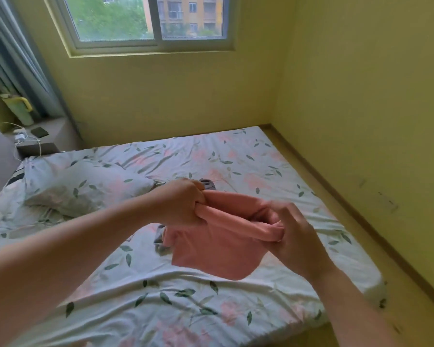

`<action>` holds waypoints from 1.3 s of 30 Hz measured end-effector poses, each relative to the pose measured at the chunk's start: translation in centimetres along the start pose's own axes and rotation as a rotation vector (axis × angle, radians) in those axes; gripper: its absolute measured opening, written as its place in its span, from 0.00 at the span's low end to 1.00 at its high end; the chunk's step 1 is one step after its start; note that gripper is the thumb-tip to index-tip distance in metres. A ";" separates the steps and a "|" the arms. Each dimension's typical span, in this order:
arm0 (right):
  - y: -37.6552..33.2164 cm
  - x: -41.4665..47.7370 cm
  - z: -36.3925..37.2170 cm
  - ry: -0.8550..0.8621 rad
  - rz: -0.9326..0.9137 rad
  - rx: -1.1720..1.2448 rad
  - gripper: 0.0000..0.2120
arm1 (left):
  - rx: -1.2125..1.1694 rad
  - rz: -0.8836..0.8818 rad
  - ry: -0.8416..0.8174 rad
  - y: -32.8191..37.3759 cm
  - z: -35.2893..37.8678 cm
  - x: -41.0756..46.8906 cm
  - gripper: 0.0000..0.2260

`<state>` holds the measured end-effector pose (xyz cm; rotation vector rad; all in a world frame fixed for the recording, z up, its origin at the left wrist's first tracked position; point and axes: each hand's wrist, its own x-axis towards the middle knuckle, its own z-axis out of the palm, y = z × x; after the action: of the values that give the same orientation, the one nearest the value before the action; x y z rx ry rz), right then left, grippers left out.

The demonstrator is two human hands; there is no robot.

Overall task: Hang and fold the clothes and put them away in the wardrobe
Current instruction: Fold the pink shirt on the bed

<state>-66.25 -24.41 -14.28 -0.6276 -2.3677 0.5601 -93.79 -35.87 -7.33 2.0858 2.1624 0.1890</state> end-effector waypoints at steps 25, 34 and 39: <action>-18.6 -28.7 -6.8 1.063 0.930 0.556 0.37 | -0.211 1.009 -0.564 19.8 3.9 3.1 0.33; -25.3 -33.1 -12.9 1.018 1.055 0.011 0.26 | -0.250 1.252 -0.715 34.9 7.2 -6.0 0.40; -28.1 -36.9 -16.9 1.032 1.077 -0.117 0.32 | -0.571 1.346 -0.656 43.9 5.9 -11.0 0.23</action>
<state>-37.75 -63.45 -4.03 -1.7396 -0.9709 0.3524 -49.18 -45.26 -5.10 2.3197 0.1175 0.1608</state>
